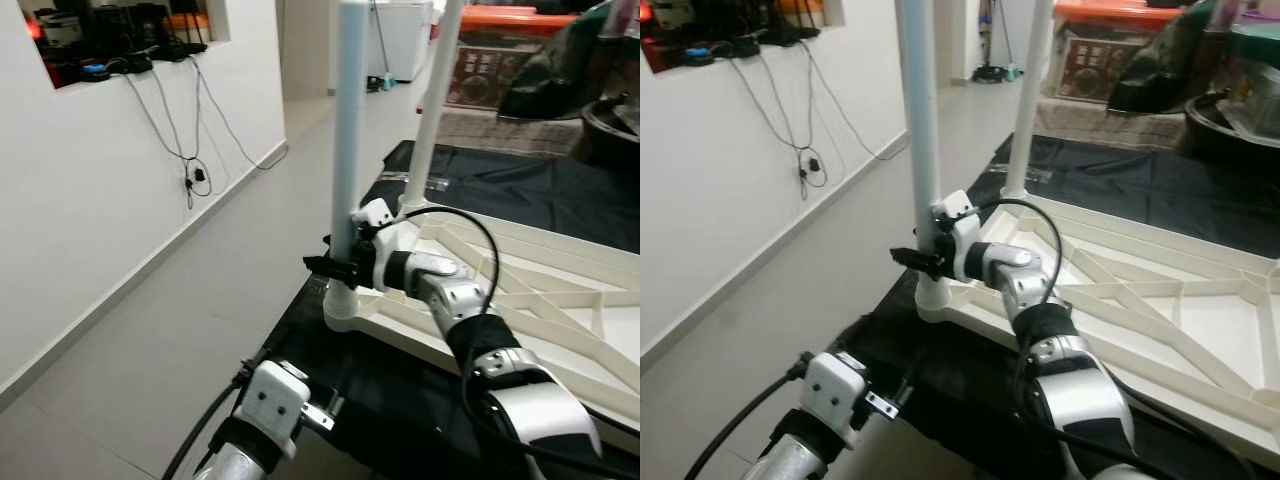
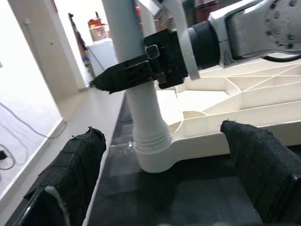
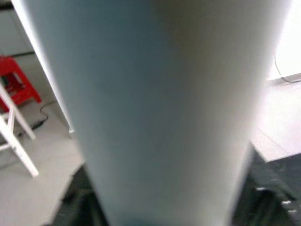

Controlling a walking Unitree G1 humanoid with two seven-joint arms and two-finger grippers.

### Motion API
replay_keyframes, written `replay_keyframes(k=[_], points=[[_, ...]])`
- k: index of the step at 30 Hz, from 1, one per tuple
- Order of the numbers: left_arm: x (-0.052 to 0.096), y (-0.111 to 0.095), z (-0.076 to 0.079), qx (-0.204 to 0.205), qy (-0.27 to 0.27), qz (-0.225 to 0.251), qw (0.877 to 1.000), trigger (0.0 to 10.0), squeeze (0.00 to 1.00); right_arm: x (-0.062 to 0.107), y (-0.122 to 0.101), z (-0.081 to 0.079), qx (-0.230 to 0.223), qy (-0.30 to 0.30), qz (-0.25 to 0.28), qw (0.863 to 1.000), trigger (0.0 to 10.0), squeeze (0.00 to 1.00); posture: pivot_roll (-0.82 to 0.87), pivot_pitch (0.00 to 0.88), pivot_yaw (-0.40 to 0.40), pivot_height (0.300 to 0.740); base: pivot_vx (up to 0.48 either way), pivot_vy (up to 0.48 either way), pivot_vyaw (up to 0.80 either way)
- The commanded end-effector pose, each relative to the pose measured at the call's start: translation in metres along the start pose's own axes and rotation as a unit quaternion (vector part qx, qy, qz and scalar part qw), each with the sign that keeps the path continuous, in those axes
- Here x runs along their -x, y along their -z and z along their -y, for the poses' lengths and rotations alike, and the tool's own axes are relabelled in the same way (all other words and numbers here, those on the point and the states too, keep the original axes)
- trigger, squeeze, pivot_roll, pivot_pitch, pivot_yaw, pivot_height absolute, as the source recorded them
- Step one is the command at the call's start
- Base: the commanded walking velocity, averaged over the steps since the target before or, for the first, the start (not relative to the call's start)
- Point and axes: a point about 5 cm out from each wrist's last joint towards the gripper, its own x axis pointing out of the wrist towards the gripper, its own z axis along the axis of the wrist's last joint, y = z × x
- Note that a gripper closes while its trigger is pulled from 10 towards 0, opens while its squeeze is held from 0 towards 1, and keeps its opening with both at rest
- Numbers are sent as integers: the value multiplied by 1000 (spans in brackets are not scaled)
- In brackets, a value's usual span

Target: Building children table

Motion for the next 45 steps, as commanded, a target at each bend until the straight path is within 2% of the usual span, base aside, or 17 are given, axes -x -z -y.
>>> replay_keyframes(k=[1,3,6,8,9,10,13,15,17,24,25,27,28,36,37,40,45], points=[[2,1,-1,2,-6,1,1000,10000,0,-4,-7,-1,6,8,12,1000,0,0,-29,6,7,740,0,0,0],[3,2,1,2,-7,0,1000,10000,0,6,-2,20,-26,198,31,979,0,0,-36,6,8,740,0,0,0],[3,3,2,2,-9,-1,1000,10000,0,9,1,24,-30,230,32,972,0,0,-36,6,8,740,0,0,0],[3,3,2,4,-8,-2,1000,10000,0,24,13,33,-50,344,26,937,0,0,-45,7,15,740,0,0,0],[3,4,2,5,-7,-4,1000,10000,0,36,23,35,-63,423,22,904,0,0,-45,7,15,740,0,0,0],[3,4,2,5,-7,-4,1000,10000,0,36,23,35,-63,423,22,904,0,0,-45,7,15,740,0,0,0],[3,5,3,9,-3,-7,1000,10000,0,65,39,29,-82,558,13,825,0,0,-45,7,15,740,0,0,0],[3,5,4,10,-1,-9,1000,10000,0,70,48,14,-119,586,-5,802,0,0,-50,6,12,740,0,0,0],[3,5,4,10,-1,-9,1000,10000,0,69,49,10,-126,591,-6,797,0,0,-50,6,12,740,0,0,0],[3,7,4,12,2,-13,1000,10000,0,59,44,-4,-122,572,10,811,0,0,-49,2,11,740,0,0,0],[3,8,4,12,3,-14,1000,10000,0,56,40,-7,-107,552,22,826,7843,0,-47,0,13,740,0,0,0],[4,8,4,13,3,-15,1000,10000,0,55,36,-12,-96,541,26,835,7843,0,-47,0,13,740,0,0,0],[4,8,4,13,4,-16,1000,10000,0,55,32,-15,-76,529,39,844,10000,1000,-47,0,10,740,0,0,0],[3,9,4,16,6,-20,1000,10000,0,59,20,-25,-12,492,98,865,10000,1000,-46,4,14,740,0,0,0],[3,10,4,16,7,-21,1000,10000,0,59,19,-27,-8,475,107,873,10000,0,-48,5,17,740,0,0,0],[3,10,4,18,8,-23,1000,10000,0,66,20,-37,17,416,132,900,10000,0,-48,5,17,740,0,0,0],[2,10,4,19,8,-23,1000,10000,0,71,23,-44,22,372,138,918,10000,0,-53,10,16,740,0,0,0]])
